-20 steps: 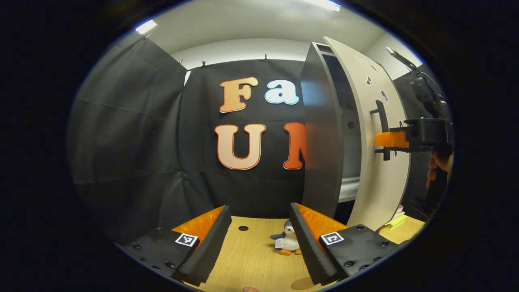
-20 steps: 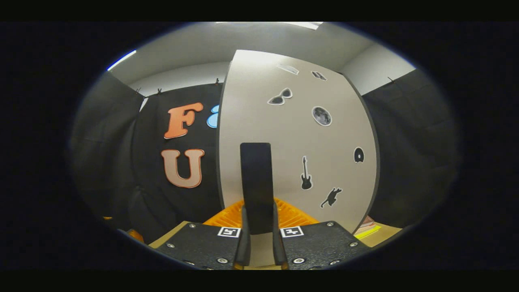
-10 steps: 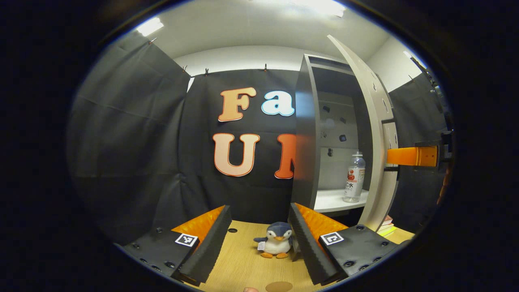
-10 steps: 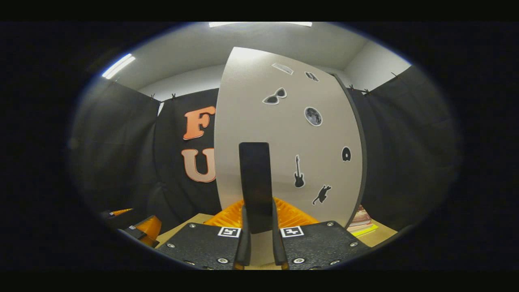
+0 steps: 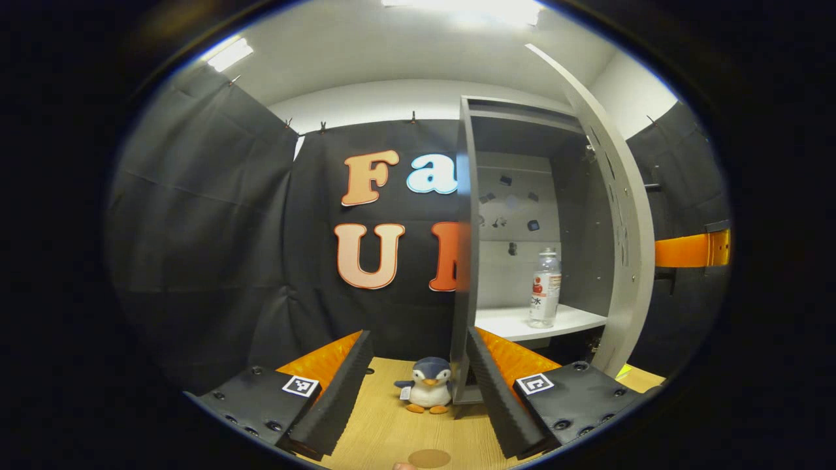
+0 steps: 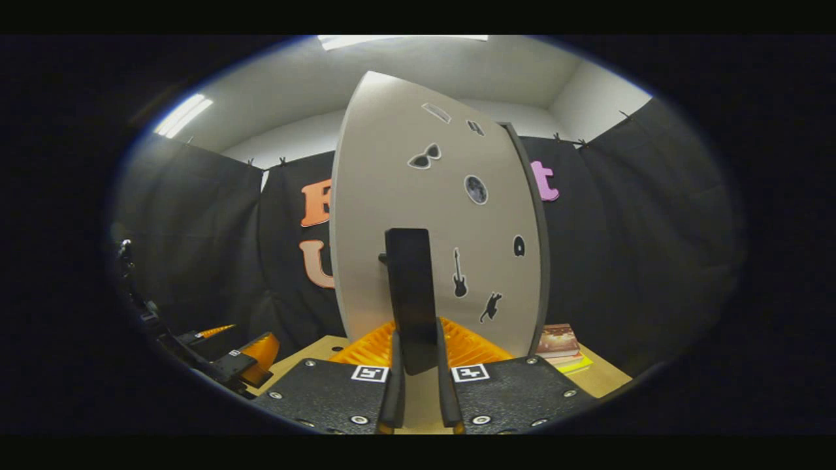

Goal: Open the cabinet door with the right hand, grasp the bottle in the cabinet with the left hand and place it on the coaster, then close the cabinet door with the right hand.

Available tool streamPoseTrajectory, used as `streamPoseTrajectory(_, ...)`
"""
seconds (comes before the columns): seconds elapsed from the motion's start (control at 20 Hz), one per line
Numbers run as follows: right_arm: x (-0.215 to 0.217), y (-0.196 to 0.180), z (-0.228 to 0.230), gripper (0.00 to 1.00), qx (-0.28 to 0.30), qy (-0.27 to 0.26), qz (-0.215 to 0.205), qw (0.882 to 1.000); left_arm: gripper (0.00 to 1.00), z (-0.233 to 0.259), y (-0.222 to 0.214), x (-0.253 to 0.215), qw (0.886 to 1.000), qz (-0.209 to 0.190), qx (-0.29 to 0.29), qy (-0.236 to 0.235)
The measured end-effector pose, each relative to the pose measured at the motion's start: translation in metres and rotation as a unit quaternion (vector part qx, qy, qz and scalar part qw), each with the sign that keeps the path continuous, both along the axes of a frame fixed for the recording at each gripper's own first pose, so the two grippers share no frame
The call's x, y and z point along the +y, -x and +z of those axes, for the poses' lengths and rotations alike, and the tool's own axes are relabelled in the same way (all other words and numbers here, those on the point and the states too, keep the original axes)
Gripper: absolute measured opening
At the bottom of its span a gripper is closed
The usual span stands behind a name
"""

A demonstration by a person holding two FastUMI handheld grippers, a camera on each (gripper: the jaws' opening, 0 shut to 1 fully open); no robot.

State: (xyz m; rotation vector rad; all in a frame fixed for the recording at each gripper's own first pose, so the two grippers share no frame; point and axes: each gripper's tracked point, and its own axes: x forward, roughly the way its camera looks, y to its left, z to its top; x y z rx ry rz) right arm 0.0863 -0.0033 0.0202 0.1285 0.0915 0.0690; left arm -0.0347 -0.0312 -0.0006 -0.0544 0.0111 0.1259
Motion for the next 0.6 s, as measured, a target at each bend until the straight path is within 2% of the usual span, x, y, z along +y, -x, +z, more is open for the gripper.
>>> streamPoseTrajectory(0.3,-0.019,0.010,0.000,0.21,0.005,0.013,-0.018,1.000,0.94,0.005,0.004,-0.038,1.000,-0.030,-0.004,-0.002)
streamPoseTrajectory(0.4,-0.026,0.013,-0.001,0.19,0.007,0.015,-0.026,1.000,0.94,0.007,0.004,-0.043,0.999,-0.037,-0.005,0.001)
streamPoseTrajectory(0.6,-0.041,0.018,-0.002,0.20,0.009,0.028,-0.043,0.999,0.94,0.008,0.005,-0.048,0.999,-0.043,-0.005,-0.006)
